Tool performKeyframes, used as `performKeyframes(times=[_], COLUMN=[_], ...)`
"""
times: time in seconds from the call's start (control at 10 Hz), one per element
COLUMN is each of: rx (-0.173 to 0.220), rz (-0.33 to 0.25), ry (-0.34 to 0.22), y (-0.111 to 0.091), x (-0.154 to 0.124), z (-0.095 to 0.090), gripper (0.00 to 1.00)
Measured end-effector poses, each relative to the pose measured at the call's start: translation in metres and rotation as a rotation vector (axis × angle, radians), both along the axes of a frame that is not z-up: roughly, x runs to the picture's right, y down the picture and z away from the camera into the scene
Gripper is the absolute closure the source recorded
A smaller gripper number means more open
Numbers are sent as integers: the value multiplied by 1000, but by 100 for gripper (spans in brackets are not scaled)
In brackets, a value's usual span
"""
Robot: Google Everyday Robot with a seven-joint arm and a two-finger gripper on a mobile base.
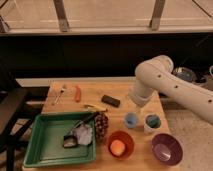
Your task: Place grapes in purple bowl
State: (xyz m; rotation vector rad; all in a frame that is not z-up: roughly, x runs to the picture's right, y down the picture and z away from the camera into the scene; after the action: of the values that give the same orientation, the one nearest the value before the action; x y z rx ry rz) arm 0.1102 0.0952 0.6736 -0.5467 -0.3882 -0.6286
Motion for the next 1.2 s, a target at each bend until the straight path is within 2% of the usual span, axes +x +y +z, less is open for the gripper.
performKeyframes(times=[0.1,0.3,0.6,0.8,1.0,1.2], rx=[-1,-7,-3,28,60,86], rz=[-63,-140,-155,-205,-273,-329], ry=[-96,-206,-224,-291,-376,-443], y=[4,10,10,12,20,36], x=[-24,-50,-52,-64,-98,-134], z=[-6,-15,-16,-13,-4,16], gripper=[35,35,35,35,35,35])
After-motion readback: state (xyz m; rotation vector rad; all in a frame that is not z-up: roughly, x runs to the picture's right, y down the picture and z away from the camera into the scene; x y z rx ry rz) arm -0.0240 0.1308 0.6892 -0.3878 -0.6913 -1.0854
